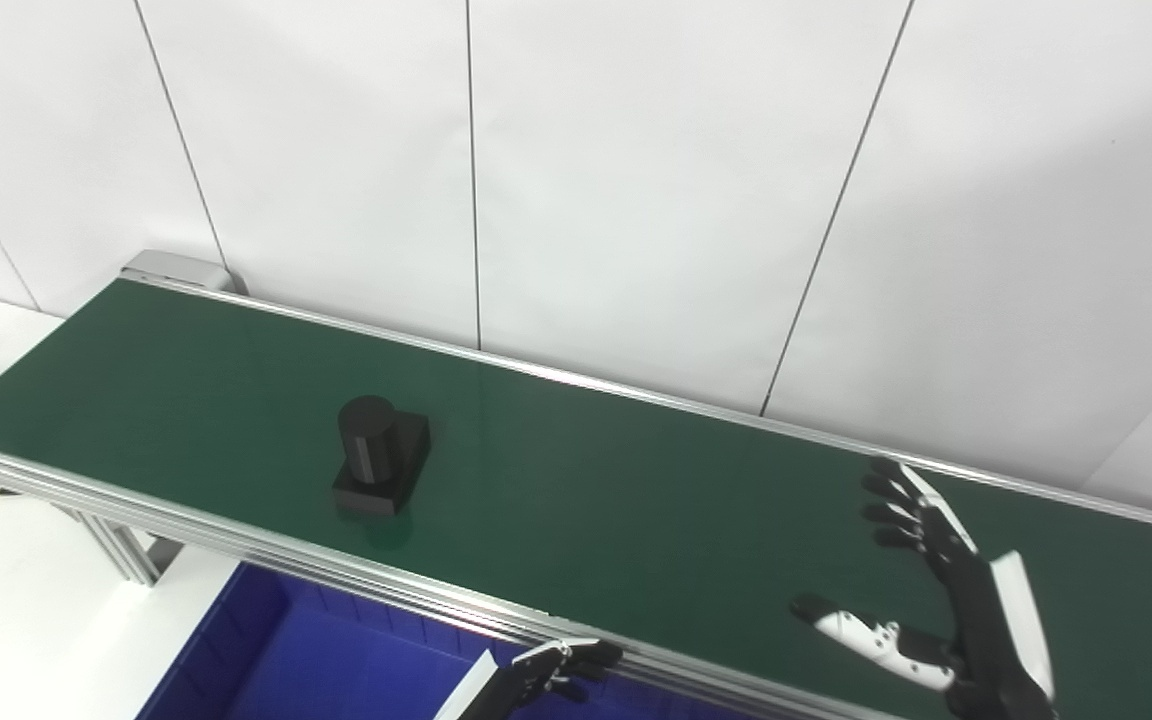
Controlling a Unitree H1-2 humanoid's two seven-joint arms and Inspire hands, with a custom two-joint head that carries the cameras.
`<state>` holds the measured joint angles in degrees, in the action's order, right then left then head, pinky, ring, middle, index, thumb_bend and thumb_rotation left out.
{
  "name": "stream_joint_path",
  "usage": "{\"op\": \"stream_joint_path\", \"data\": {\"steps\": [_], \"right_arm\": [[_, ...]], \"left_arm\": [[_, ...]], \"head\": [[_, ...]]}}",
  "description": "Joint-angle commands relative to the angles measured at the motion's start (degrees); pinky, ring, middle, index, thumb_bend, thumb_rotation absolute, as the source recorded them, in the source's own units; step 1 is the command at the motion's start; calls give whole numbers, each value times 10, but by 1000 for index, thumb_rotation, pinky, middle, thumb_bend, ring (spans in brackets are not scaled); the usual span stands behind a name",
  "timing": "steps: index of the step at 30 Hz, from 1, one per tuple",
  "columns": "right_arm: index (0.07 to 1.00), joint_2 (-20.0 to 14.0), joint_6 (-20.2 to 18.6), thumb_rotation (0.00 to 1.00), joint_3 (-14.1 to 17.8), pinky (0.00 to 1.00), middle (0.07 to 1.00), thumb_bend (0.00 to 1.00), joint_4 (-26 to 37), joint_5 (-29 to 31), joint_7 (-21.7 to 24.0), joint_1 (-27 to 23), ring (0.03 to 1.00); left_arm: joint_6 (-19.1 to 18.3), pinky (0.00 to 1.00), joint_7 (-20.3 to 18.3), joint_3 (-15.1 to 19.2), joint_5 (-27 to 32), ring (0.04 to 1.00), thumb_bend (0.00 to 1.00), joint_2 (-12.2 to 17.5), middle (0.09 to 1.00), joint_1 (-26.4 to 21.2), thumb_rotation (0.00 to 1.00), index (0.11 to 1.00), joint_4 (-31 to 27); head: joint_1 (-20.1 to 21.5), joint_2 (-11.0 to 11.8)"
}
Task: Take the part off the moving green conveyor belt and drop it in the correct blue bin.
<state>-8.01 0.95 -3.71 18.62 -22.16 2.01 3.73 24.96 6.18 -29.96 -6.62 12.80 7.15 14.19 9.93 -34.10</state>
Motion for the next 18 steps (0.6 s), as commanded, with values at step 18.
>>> {"op": "stream_joint_path", "data": {"steps": [18], "right_arm": [[875,40,-80,385,-41,677,809,801,-4,-50,8,-111,752]], "left_arm": [[20,729,-72,47,37,809,918,10,836,-2,197,811,-25]], "head": [[76,-20]]}}
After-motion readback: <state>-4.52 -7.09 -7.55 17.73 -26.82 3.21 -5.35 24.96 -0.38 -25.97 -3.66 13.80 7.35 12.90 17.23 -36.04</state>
